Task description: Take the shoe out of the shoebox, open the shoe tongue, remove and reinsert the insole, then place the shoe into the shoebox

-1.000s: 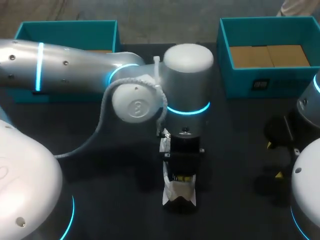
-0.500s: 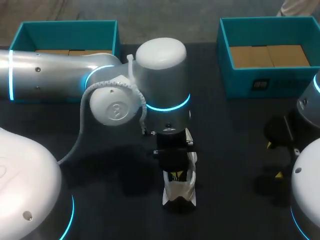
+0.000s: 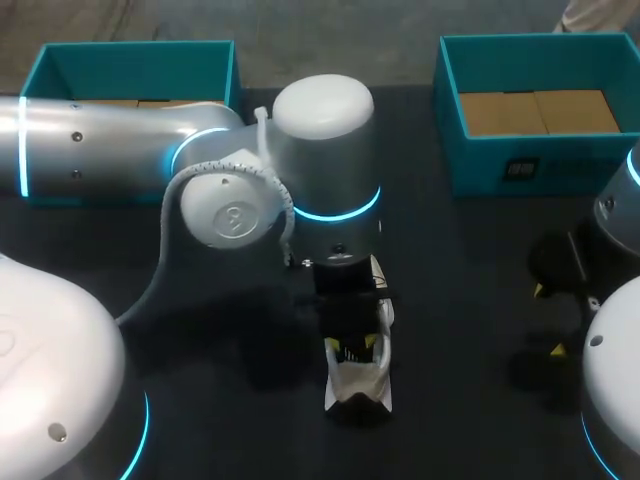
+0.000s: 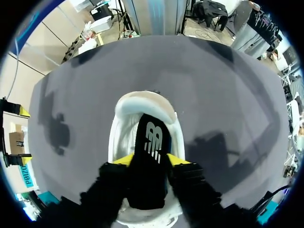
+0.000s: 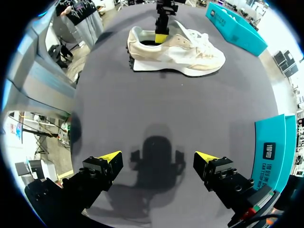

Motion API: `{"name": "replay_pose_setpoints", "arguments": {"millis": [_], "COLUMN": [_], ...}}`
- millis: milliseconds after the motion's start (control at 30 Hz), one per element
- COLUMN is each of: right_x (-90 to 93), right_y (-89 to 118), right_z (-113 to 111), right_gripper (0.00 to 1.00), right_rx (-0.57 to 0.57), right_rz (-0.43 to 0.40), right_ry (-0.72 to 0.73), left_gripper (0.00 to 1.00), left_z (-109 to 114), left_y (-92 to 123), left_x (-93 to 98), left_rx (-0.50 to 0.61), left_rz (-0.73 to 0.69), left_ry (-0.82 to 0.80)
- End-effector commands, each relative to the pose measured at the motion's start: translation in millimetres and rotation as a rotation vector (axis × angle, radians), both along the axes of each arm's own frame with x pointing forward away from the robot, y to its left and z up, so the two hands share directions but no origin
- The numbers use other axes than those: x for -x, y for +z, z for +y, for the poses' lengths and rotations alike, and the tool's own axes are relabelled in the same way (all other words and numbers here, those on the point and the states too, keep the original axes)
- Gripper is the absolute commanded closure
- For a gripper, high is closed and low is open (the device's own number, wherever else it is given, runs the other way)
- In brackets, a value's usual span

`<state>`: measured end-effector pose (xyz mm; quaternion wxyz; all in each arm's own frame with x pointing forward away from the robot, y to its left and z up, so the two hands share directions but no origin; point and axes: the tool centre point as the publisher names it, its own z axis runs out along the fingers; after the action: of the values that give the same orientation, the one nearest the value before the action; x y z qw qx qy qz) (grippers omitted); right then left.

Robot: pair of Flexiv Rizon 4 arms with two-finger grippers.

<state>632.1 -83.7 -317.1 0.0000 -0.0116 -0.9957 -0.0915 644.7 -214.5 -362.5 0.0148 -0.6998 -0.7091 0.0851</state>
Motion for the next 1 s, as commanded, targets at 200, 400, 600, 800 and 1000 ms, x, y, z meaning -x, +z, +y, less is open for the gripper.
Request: {"name": "replay_pose_setpoints", "arguments": {"millis": [200,400,600,800,1000], "right_x": [1.7,1.7,1.7,1.7,1.7], "right_y": [1,1,1,1,1], "right_z": [0,0,0,0,0], "right_gripper": [0.00,0.00,0.00,0.00,0.00], "right_rx": [0.002,0.002,0.002,0.002,0.002], "right_rz": [-0.002,-0.002,-0.002,-0.002,-0.002], "right_ry": [-0.001,-0.001,-0.001,-0.001,-0.001], "left_gripper": [0.07,0.02,0.00,0.00,0.00], "left_z": [-1,0,2,2,1], "left_y": [-3,-3,-1,10,16], "left_x": [-6.8,-8.6,-9.0,-15.8,-18.6], "left_rx": [-0.013,-0.006,-0.024,-0.005,0.000], "left_rz": [0.008,0.010,0.035,0.034,0.058], "left_ry": [0.023,0.032,0.019,0.019,-0.008]}}
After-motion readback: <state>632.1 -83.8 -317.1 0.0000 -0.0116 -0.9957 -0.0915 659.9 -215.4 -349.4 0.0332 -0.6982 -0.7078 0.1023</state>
